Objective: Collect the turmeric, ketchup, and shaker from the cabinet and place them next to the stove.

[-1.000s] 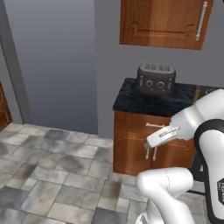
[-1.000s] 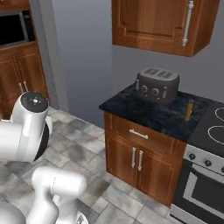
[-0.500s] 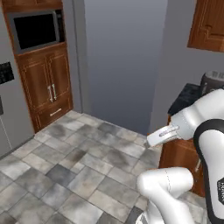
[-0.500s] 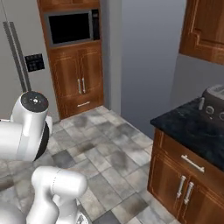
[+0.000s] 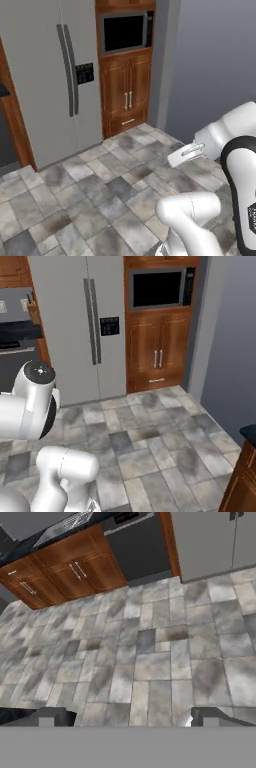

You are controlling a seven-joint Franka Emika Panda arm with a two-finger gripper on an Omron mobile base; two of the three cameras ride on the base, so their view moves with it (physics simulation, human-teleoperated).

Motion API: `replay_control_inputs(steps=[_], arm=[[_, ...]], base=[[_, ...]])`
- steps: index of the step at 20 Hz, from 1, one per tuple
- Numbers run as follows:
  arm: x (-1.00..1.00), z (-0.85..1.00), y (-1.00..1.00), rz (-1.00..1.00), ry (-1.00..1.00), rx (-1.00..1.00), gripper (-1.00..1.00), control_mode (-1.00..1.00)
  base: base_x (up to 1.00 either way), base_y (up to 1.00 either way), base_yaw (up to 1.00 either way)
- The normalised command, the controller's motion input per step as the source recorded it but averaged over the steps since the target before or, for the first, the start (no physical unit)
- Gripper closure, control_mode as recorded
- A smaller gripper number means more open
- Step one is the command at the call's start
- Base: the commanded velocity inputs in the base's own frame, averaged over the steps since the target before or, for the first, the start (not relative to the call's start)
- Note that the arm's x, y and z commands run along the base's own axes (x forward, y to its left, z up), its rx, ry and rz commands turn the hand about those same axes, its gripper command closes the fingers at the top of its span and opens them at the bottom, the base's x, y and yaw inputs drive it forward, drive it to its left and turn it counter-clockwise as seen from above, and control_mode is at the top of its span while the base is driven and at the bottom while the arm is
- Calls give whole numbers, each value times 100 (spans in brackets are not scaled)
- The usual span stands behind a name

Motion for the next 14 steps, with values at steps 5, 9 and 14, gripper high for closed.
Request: replay_control_inputs(steps=[5, 9, 14], arm=[[0, 0, 0, 0, 0, 0, -100, 100], [0, 0, 0, 0, 0, 0, -100, 100], [0, 0, 0, 0, 0, 0, -100, 100]], base=[[22, 40, 56], [60, 18, 50], [73, 7, 48]])
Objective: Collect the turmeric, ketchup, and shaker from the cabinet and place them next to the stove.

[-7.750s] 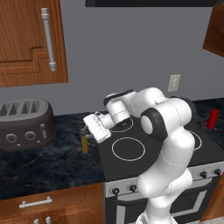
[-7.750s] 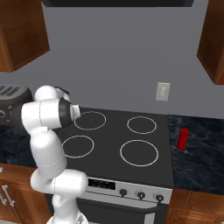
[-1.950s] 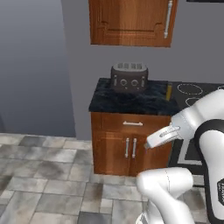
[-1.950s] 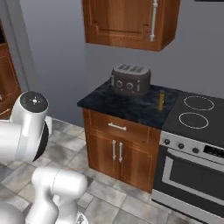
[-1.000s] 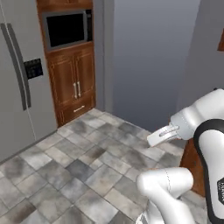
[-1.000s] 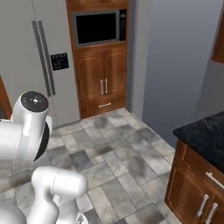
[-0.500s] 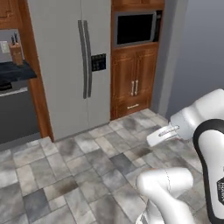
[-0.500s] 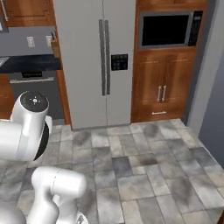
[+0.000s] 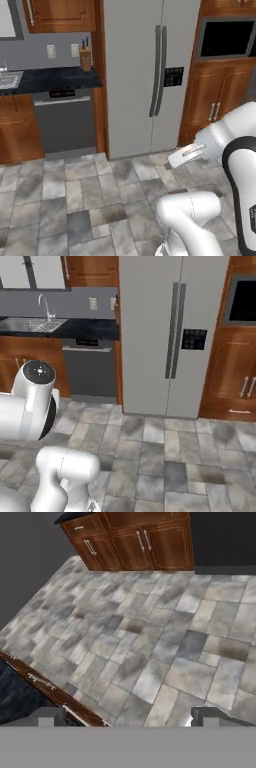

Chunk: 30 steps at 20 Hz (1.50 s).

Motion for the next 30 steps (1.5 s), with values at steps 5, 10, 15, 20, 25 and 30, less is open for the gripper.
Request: replay_control_inputs(steps=[5, 10, 15, 20, 25, 30], arm=[[0, 0, 0, 0, 0, 0, -100, 100], [0, 0, 0, 0, 0, 0, -100, 100], [0, 0, 0, 0, 0, 0, -100, 100], [0, 0, 0, 0, 0, 0, -100, 100], [0, 0, 0, 0, 0, 0, -100, 100], [0, 0, 0, 0, 0, 0, -100, 100]], base=[[71, 4, 50], [67, 6, 52], [55, 16, 54], [60, 19, 52], [98, 2, 35], [100, 0, 23]])
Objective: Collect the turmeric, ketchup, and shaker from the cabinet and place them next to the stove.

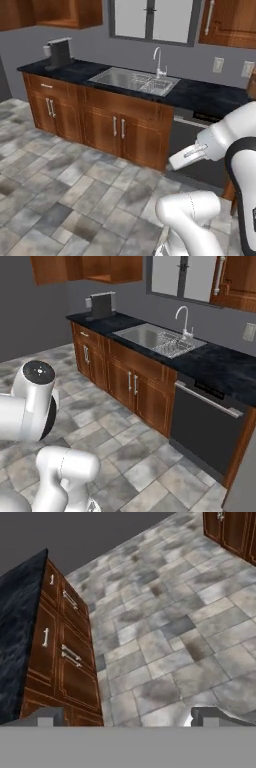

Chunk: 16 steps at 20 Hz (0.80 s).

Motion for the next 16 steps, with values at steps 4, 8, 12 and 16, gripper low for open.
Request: replay_control_inputs(steps=[4, 8, 12, 16], arm=[[0, 0, 0, 0, 0, 0, -100, 100], [0, 0, 0, 0, 0, 0, -100, 100], [0, 0, 0, 0, 0, 0, -100, 100], [0, 0, 0, 0, 0, 0, -100, 100]], base=[[100, 0, 17], [99, 12, 13], [95, 26, 6], [84, 42, 0]])
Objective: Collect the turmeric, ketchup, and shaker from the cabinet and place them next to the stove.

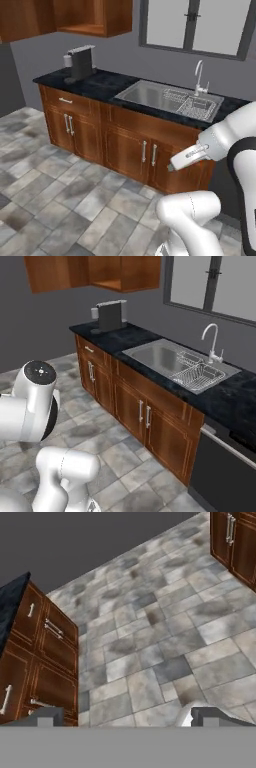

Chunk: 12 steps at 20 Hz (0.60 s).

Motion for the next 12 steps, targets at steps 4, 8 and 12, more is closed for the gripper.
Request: replay_control_inputs(steps=[4, 8, 12], arm=[[0, 0, 0, 0, 0, 0, -100, 100], [0, 0, 0, 0, 0, 0, -100, 100], [0, 0, 0, 0, 0, 0, -100, 100]], base=[[76, 53, -3], [64, 62, -15], [65, 65, -21]])
